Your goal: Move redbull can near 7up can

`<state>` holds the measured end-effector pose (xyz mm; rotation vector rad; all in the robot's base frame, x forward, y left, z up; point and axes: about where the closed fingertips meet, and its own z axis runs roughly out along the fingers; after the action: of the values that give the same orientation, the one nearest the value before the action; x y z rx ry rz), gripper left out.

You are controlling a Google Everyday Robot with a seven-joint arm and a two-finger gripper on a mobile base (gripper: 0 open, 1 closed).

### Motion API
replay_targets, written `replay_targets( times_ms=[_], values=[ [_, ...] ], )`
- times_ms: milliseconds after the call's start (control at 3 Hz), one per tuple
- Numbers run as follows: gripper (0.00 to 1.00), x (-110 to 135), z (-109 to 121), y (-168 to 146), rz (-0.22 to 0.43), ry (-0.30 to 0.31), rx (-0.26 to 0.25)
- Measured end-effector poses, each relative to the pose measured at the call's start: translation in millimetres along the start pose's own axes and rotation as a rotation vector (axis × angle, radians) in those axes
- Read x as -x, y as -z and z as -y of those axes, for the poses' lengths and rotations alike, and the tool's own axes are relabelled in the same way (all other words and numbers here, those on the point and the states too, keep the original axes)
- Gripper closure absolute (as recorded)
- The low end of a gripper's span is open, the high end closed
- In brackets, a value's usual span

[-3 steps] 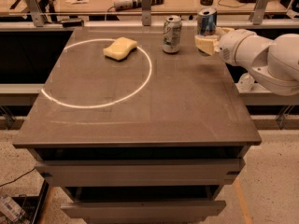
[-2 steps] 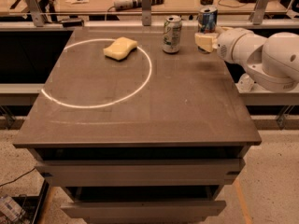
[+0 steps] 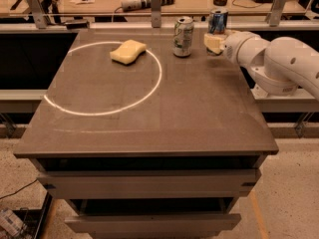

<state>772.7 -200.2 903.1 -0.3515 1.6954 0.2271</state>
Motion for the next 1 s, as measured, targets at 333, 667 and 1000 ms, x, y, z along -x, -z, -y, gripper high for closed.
replay_targets(
  times_ms=[333, 667, 1000],
  values=[
    [1.00, -1.6, 3.7, -19.1, 0.030, -0.018, -0.019],
    [1.00, -14.3, 14.8, -42.3, 0.034, -0.004, -0.036],
    [1.00, -20.8, 15.9, -42.9, 0.023, 0.002, -0.038]
  ],
)
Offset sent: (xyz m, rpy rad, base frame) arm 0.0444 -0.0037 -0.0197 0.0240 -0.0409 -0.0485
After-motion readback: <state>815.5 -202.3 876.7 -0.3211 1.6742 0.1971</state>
